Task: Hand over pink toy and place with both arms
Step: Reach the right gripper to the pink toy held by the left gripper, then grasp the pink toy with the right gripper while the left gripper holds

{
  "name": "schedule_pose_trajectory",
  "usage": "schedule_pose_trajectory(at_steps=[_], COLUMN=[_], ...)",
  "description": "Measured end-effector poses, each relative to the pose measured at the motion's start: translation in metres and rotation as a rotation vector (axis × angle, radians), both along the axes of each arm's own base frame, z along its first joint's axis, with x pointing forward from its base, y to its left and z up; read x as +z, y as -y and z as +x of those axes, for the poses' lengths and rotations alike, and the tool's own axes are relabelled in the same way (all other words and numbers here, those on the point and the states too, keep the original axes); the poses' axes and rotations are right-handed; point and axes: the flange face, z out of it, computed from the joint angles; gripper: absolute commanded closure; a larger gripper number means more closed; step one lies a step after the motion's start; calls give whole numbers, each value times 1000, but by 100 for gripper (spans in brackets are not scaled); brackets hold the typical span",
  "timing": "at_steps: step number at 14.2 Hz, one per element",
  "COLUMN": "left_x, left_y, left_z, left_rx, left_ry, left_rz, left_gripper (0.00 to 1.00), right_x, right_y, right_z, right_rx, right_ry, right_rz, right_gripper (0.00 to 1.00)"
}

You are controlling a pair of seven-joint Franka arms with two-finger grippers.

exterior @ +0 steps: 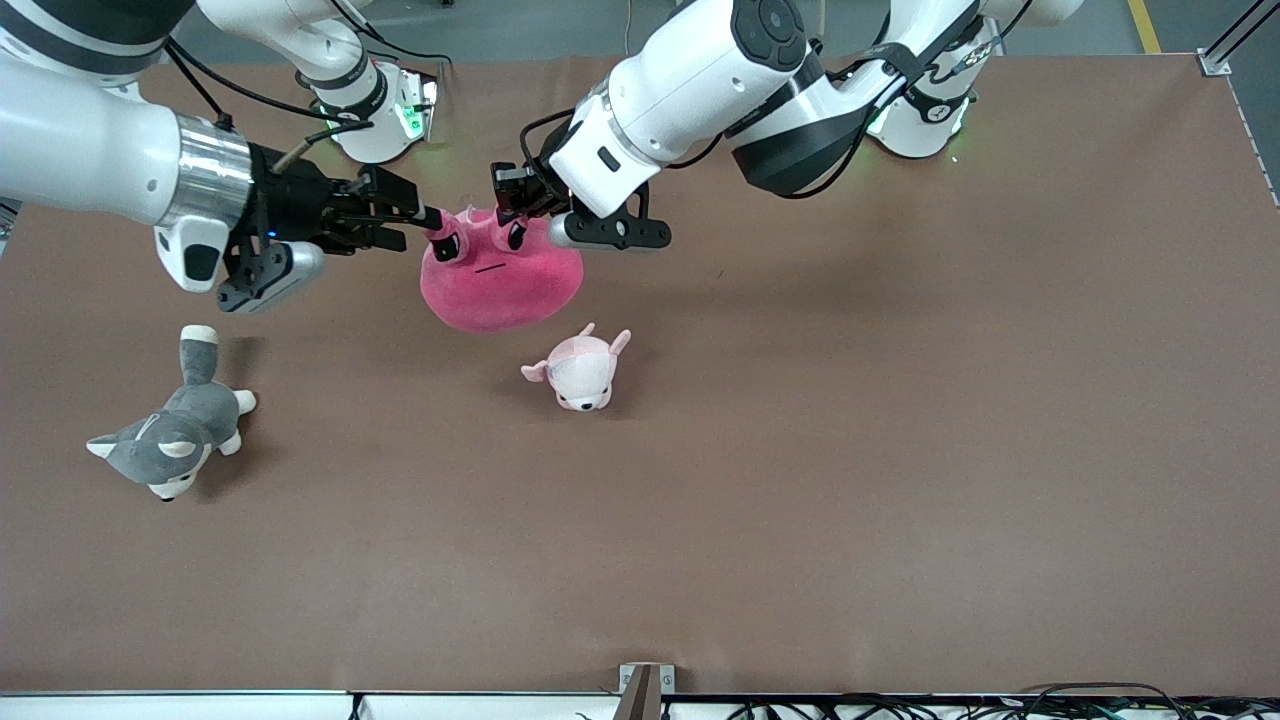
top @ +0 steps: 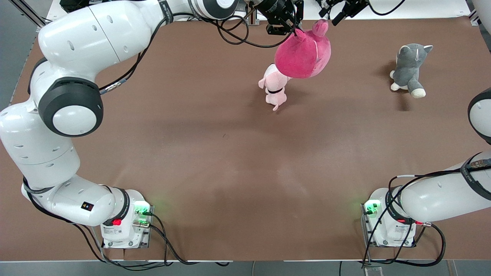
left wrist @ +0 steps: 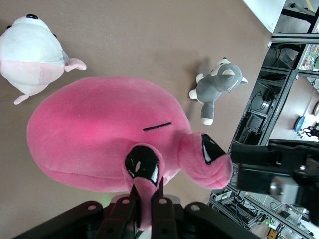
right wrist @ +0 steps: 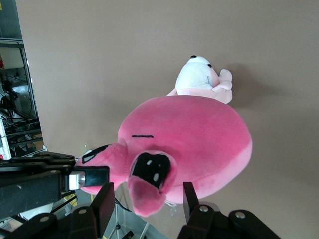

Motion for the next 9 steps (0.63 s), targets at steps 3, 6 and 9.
schedule_pose_trajectory(at_steps=[3, 6, 9], left_x=[0, 0, 0], left_y=[0, 0, 0], left_z=[0, 0, 0], left_rx=[0, 0, 0], left_ry=[0, 0, 0], left_rz=[0, 0, 0], left_gripper=[100, 99, 99], right_x=[-7, -10, -12], right_y=[-10, -13, -21], right_z=[2, 2, -1], right_rx=[3, 12, 31], right_ry=[2, 11, 28], right_rz=[-6, -29, -65], right_gripper=[37, 37, 37])
